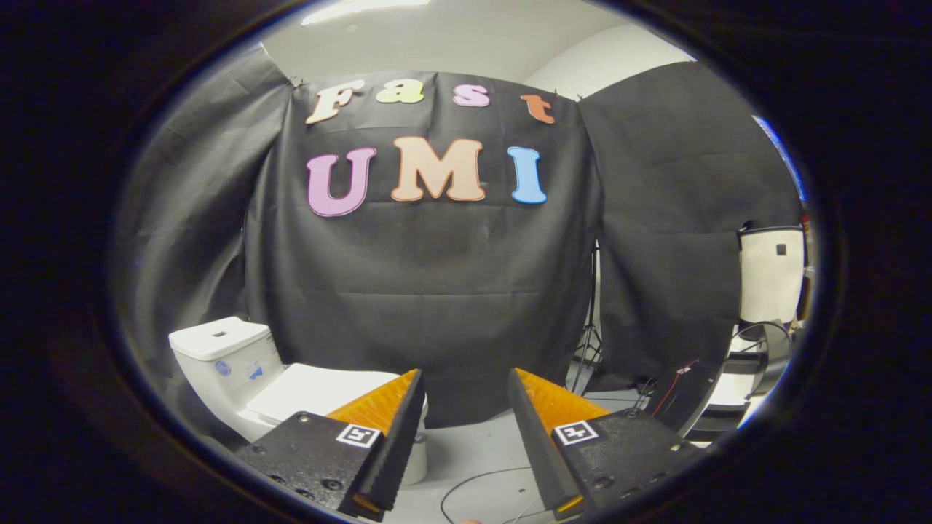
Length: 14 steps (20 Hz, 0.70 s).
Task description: Open the toilet lid.
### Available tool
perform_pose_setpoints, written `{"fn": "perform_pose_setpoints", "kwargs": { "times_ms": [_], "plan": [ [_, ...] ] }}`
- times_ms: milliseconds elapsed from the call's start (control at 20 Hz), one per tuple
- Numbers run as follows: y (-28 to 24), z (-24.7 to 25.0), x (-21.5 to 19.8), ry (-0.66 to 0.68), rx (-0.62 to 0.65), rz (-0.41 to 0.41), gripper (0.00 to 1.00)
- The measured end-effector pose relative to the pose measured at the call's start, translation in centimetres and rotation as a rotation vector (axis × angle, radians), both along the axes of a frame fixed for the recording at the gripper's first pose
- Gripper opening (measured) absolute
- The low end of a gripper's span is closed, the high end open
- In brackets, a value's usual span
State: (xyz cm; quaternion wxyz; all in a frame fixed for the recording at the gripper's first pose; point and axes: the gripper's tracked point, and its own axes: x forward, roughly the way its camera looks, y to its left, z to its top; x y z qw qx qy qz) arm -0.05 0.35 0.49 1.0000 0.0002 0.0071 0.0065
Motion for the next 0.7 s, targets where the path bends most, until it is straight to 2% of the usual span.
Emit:
{"fn": "perform_pose_setpoints", "kwargs": {
  "times_ms": [700],
  "plan": [
    [-0.60,0.48,0.05,-0.006,0.024,-0.006,0.72]
  ]
}}
